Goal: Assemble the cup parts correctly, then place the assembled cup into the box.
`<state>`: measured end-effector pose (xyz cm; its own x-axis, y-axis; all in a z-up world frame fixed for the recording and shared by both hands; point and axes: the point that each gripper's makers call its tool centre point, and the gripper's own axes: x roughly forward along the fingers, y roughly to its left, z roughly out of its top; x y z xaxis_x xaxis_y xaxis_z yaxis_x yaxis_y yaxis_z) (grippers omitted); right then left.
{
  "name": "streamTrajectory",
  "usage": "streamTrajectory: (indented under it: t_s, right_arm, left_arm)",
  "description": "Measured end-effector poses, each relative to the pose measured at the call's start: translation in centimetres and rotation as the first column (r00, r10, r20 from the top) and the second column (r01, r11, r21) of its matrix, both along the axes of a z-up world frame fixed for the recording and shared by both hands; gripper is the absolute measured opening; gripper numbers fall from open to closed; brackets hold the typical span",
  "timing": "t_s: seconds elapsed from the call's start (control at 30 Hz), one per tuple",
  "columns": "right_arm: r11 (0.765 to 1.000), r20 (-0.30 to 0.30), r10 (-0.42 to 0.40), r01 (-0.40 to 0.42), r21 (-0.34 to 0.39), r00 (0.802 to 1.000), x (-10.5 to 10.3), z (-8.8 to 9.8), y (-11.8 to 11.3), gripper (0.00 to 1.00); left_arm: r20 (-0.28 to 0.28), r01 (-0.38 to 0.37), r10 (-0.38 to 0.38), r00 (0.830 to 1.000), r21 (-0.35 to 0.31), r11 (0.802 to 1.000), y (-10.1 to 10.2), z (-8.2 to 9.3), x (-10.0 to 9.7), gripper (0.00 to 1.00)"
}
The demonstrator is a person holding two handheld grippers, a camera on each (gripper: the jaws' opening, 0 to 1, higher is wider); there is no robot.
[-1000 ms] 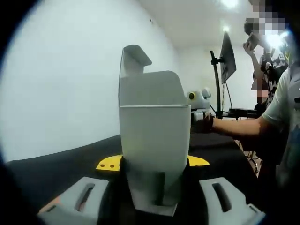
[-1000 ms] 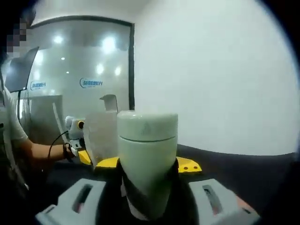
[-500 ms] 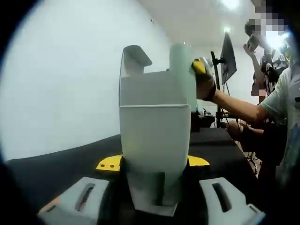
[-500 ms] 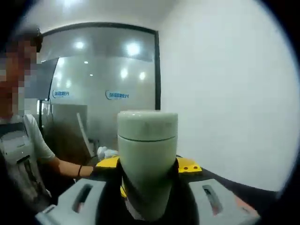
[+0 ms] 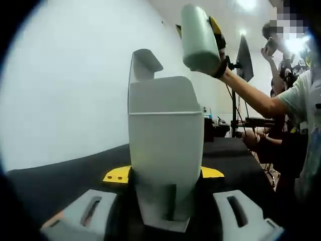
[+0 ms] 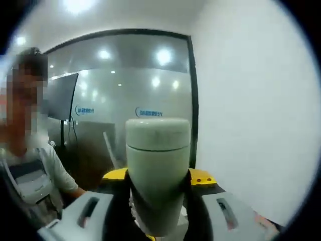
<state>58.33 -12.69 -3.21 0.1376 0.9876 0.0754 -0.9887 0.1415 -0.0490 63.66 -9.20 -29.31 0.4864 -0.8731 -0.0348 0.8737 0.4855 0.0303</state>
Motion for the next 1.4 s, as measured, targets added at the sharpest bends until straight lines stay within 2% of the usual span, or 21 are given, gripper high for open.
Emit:
streamTrajectory:
  t_s: [0.23,0.63,1.13,1.4]
  right_arm:
    - [0.999,-0.013,0.047,-0.047,-0.015,0.999,-0.1,-0.8,2.3,0.40]
    - [0.995,-0.053,0.078,-0.081,-0.056,0.996,0.6,-3.7,4.6,0.41]
    - [0.991,-0.066,0.076,-0.083,-0.108,0.995,1.1,-6.2,5.0,0.41]
    - [0.988,-0.051,0.051,-0.058,-0.141,0.997,2.3,-7.4,5.3,0.41]
  left_arm:
    - [-0.001,0.000,0.000,1.000,-0.002,1.000,0.5,0.0,0.6,0.46]
    - [0.002,-0.001,0.001,1.000,-0.001,1.000,-0.3,-0.1,-0.5,0.46]
    - [0.003,0.000,0.000,1.000,-0.005,1.000,0.2,-0.1,0.0,0.46]
    - [0.012,0.006,-0.006,1.000,0.001,1.000,-0.7,-0.1,-1.0,0.46]
